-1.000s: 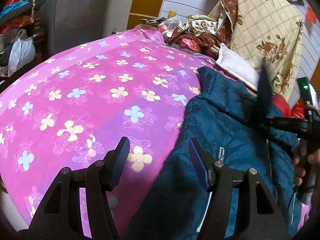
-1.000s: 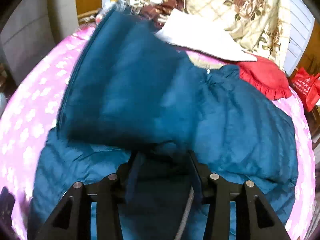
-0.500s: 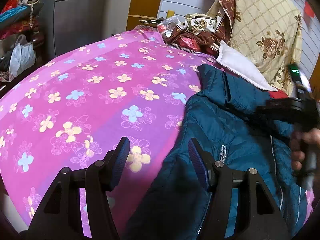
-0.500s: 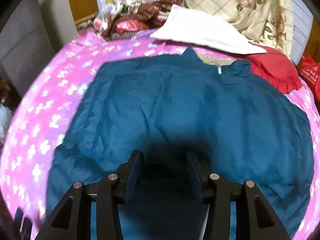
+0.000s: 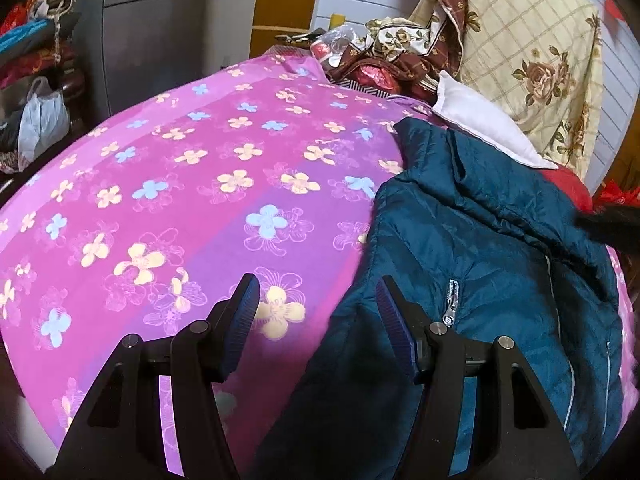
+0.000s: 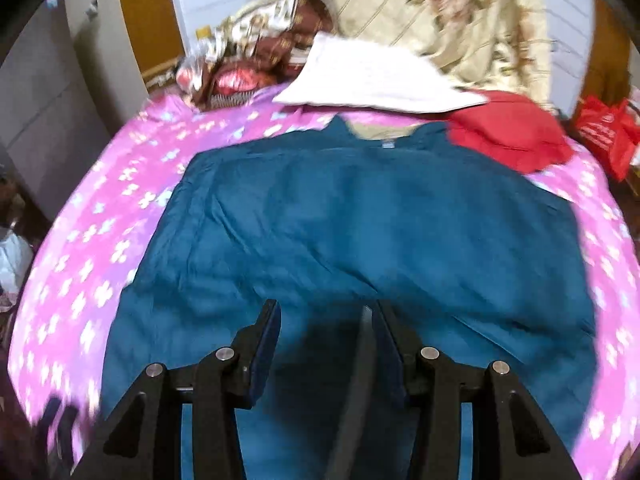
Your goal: Fold large clothes
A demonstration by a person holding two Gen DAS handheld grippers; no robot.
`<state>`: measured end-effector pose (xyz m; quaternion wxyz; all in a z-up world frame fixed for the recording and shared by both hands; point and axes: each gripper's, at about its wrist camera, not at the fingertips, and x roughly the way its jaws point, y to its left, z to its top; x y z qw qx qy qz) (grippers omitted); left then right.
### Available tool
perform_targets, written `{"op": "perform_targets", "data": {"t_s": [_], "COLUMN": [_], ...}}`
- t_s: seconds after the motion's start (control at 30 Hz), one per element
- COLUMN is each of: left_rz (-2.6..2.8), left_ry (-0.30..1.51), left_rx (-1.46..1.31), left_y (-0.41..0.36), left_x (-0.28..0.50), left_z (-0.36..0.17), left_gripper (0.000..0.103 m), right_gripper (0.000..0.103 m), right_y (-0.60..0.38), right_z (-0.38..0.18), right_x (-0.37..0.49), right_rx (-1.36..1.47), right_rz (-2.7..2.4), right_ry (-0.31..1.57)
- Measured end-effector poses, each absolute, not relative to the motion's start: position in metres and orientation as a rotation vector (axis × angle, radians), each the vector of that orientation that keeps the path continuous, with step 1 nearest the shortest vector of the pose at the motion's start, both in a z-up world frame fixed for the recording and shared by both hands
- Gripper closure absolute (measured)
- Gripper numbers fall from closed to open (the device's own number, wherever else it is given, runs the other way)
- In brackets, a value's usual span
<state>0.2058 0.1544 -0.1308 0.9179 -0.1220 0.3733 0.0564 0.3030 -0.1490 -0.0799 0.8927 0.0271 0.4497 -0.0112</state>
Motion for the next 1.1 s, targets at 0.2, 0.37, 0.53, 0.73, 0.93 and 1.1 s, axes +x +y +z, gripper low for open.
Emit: {"op": "perform_targets", "data": {"t_s": [0.2,0.37,0.53,0.73,0.93,1.1], "left_rz": [0.102,0.113,0.100,-0.024,-0.146,-0.201], "left_ry": [0.774,0.766,0.813,0.984,1.048,1.082], "left_rx": [-0.201,-0.188,-0.135,-0.259,-0.323,-0.420], "left_y": [0.147,0.154,0.159,0.172,0.169,0.179], "left_x": [0.191,0.159,0.146,0.165,0.183,0.199], "left_z": [-0.123,-0.108,-0.114,-0.141,-0.156,-0.167], "left_gripper": [0.042,0.042,0.042,0.042,0.042,0.042], "right_gripper": [0.057,0.056,0.056,0.056,0.056,0.056], "right_y": [-0.248,-0.327,-0.371,-0.377,-0.383,-0.383], "right_z": [-0.063,-0.086,-0.115,-0.140,-0.159,-0.171], "right_x": [0.156,0.053,-0.005,-0.011,-0.010,-0.006], "right_rx": [0.230,0.346,0.472,0.499,0.553,0.606], "right_rz": [-0.125,-0.315,-0.323,-0.269,-0.224,-0.184], "right_ry": [0.927,0.934,0.912,0.920,0.924,0.935]}}
